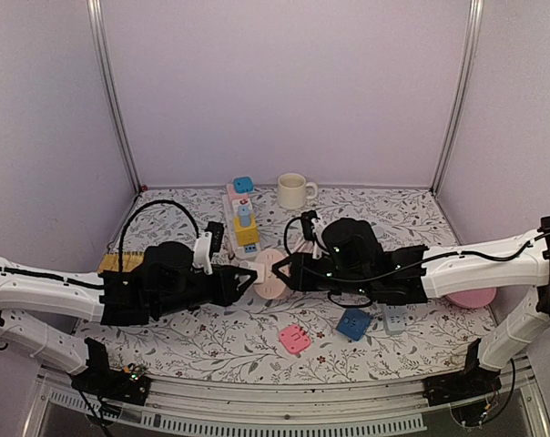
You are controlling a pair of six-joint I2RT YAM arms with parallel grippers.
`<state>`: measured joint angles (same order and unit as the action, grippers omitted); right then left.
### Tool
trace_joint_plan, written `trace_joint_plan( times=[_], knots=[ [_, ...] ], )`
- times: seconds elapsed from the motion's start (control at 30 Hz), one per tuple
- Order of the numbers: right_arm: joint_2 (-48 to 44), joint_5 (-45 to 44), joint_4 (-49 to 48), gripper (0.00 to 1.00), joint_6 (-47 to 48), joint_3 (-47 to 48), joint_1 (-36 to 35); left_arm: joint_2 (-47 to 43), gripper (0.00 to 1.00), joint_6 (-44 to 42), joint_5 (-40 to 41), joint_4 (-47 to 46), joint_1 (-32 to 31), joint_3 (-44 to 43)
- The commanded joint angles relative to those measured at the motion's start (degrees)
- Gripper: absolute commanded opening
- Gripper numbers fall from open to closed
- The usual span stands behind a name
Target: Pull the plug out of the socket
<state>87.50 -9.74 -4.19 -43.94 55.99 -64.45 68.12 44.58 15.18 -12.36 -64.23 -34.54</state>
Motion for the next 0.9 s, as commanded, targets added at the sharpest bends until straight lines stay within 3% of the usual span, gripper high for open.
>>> trace_joint_plan(
  times=[0.0,0.87],
  knots=[
    [-0.55,-8.28,5.92,0.04,-0.93,-0.81,2.24,-3.37,0.00,-0.58,0.64,-6.16,-1.56,-1.41],
    [-2.43,-9.71,7.33,0.03,-1.69,-5.06,6.11,-5.21,0.00,-0.19,0.09,-0.22,-1.88,-5.17]
  ],
)
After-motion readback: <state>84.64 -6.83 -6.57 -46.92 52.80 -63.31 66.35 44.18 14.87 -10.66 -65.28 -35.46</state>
